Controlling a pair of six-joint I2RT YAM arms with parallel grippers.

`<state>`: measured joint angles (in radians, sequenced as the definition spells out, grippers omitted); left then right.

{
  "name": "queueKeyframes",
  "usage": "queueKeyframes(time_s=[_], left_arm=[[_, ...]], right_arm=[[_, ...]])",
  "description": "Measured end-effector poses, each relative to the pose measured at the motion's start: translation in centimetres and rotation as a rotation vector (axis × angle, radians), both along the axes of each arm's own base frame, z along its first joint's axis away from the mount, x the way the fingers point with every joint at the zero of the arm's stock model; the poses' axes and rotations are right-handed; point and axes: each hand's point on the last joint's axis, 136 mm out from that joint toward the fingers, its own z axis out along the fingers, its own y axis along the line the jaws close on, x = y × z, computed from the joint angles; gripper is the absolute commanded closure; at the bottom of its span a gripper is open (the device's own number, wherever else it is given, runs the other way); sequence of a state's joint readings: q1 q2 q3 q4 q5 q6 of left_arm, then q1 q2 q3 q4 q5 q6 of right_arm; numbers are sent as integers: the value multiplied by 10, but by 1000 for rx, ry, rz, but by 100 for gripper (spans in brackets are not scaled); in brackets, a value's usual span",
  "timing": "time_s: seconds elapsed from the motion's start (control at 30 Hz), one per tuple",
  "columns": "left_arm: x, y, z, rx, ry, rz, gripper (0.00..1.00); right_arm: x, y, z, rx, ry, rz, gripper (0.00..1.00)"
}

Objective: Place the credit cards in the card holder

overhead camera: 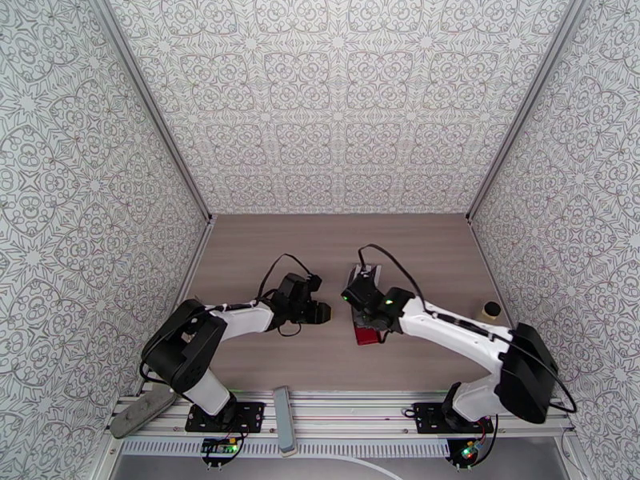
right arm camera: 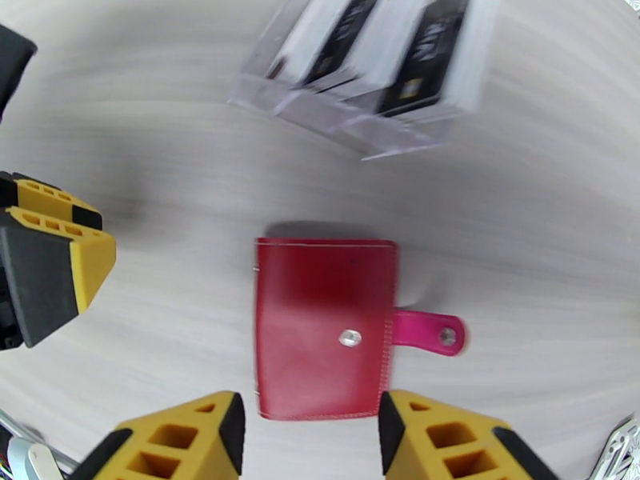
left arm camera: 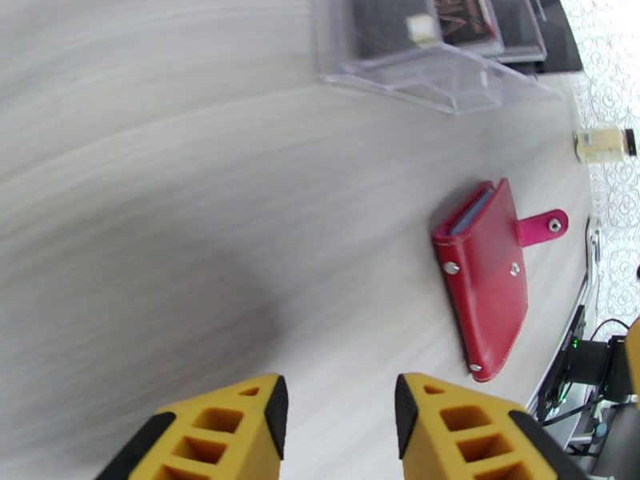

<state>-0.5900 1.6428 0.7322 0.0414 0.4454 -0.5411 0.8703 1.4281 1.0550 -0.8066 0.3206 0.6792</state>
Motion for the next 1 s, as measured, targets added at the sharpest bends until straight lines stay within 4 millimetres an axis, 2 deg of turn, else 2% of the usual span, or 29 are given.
queueKeyframes(time_s=[0.13,0.5,1.0], left_arm=[[-2,-13,4,0,-2,-30,56],[-17,-58,-8,18,30,-136,55],[-8,-79,-16,26,55,-164,57]], right_arm=[[1,-15,-1,8,5,-14,54],[2,-54,-32,19,94,-77,58],[9,-62,-44,125,134,-95,63]])
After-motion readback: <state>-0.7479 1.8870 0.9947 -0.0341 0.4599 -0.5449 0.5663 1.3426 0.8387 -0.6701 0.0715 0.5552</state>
